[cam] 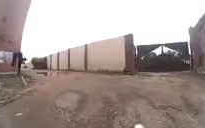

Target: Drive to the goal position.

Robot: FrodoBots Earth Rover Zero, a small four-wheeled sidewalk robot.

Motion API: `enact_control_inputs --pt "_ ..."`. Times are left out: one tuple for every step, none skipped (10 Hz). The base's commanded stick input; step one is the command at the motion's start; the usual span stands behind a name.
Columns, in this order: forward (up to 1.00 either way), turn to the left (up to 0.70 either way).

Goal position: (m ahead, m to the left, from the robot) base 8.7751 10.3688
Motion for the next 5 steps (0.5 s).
enact_control_inputs --pt "0.7 0.0" --pt "0.7 0.0" --pt "0.7 0.0" --pt "0.7 0.0" --pt "0.7 0.0"
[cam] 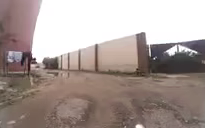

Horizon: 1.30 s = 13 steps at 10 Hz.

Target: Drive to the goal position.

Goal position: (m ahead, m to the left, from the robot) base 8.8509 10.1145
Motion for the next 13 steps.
enact_control_inputs --pt "0.7 0.35" --pt "0.7 0.29" --pt "0.7 0.1" --pt "0.7 0.0" --pt "0.7 0.0" --pt "0.7 0.0" --pt "0.7 0.09" --pt "0.7 0.28" --pt "0.7 0.35" --pt "0.7 0.35" --pt "0.7 0.35" --pt "0.7 0.35" --pt "0.7 0.32"
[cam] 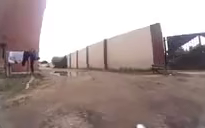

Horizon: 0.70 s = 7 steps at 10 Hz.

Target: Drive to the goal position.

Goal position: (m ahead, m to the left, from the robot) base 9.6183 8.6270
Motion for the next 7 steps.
enact_control_inputs --pt "0.7 0.11" --pt "0.7 0.02" --pt "0.7 0.0" --pt "0.7 0.0" --pt "0.7 0.0" --pt "0.7 0.0" --pt "0.7 0.0"
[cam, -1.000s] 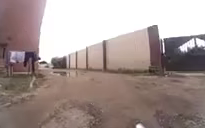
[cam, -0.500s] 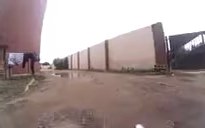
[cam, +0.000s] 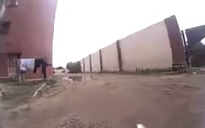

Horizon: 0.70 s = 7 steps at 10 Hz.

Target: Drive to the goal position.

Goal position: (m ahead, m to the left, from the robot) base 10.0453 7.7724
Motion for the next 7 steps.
enact_control_inputs --pt "0.7 0.0" --pt "0.7 0.0" --pt "0.7 0.0" --pt "0.7 0.0" --pt "0.7 0.0" --pt "0.7 0.0" --pt "0.7 0.07"
